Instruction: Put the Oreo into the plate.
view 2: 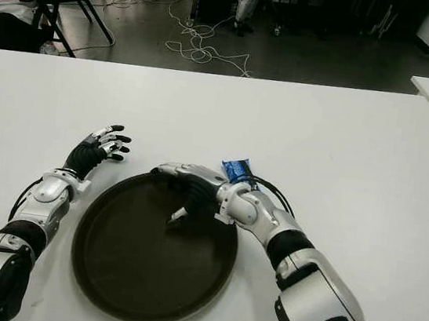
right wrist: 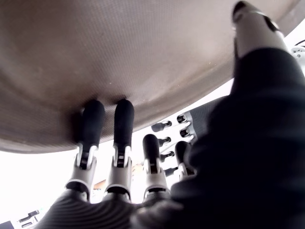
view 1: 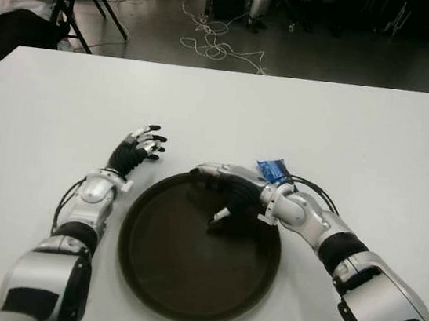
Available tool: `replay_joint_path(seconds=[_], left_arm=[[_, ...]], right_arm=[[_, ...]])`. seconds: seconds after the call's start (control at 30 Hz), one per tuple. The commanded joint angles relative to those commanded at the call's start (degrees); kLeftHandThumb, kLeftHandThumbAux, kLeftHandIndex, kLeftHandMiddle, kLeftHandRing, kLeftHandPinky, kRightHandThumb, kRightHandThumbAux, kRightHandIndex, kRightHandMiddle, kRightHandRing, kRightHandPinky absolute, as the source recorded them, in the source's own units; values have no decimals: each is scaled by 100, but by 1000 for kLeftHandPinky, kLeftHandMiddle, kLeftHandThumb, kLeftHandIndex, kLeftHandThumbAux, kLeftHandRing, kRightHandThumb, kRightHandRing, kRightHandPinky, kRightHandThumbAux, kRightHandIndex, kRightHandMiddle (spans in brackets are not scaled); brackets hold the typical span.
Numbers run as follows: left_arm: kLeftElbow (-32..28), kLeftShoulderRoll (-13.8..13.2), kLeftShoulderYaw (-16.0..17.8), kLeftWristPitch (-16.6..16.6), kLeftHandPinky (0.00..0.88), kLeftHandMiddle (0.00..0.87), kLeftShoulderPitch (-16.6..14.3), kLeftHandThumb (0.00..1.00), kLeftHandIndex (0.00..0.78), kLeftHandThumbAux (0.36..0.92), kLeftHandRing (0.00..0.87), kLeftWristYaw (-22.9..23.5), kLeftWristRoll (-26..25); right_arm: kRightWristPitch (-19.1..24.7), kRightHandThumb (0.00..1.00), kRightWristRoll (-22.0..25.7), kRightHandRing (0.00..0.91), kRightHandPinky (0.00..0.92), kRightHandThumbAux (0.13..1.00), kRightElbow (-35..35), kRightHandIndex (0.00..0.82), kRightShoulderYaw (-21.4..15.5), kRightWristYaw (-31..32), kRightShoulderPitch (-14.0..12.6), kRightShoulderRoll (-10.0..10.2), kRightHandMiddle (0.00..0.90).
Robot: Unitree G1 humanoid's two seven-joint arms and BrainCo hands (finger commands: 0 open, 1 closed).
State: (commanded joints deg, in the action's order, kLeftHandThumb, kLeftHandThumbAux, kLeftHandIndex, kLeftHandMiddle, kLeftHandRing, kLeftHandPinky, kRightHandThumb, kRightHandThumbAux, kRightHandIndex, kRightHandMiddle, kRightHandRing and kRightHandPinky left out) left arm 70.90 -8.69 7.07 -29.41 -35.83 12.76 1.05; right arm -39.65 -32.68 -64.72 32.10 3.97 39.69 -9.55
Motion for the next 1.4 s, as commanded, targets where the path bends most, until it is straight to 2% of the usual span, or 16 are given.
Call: replay_joint_path(seconds=[0.3,0.57,0.73,1.0,1.23,1.4], left_arm=[[6,-7,7,8,330,305,6,289,181,547,318,38,-11],[-16,-5,-12,-13,332,299,15,302,175,564,316,34,7],[-10,-5,-22,-5,342,296,12,297,169,558,317,8,19],[0,-4,-17,32,334,295,1,299,174,568,316,3,4],[12,-1,-15,53,332,288,-6,302,169,575,311,-17,6],[18,4,-15,34,333,296,-8,307,177,569,316,-52,13]], right_arm=[[-99,0,-54,214,198,729,-161,169,-55,-891,-20,38,210],[-98,0,-102,233,231,726,-349,175,-120,-1271,22,59,227],[-120,0,-111,248,261,723,-450,186,-154,-1390,37,90,239],[-61,0,-164,234,241,706,-537,174,-128,-1500,85,99,222],[-56,0,-187,228,240,724,-596,173,-137,-1640,126,87,221],[-102,0,-142,240,272,738,-635,177,-188,-1750,161,76,228]])
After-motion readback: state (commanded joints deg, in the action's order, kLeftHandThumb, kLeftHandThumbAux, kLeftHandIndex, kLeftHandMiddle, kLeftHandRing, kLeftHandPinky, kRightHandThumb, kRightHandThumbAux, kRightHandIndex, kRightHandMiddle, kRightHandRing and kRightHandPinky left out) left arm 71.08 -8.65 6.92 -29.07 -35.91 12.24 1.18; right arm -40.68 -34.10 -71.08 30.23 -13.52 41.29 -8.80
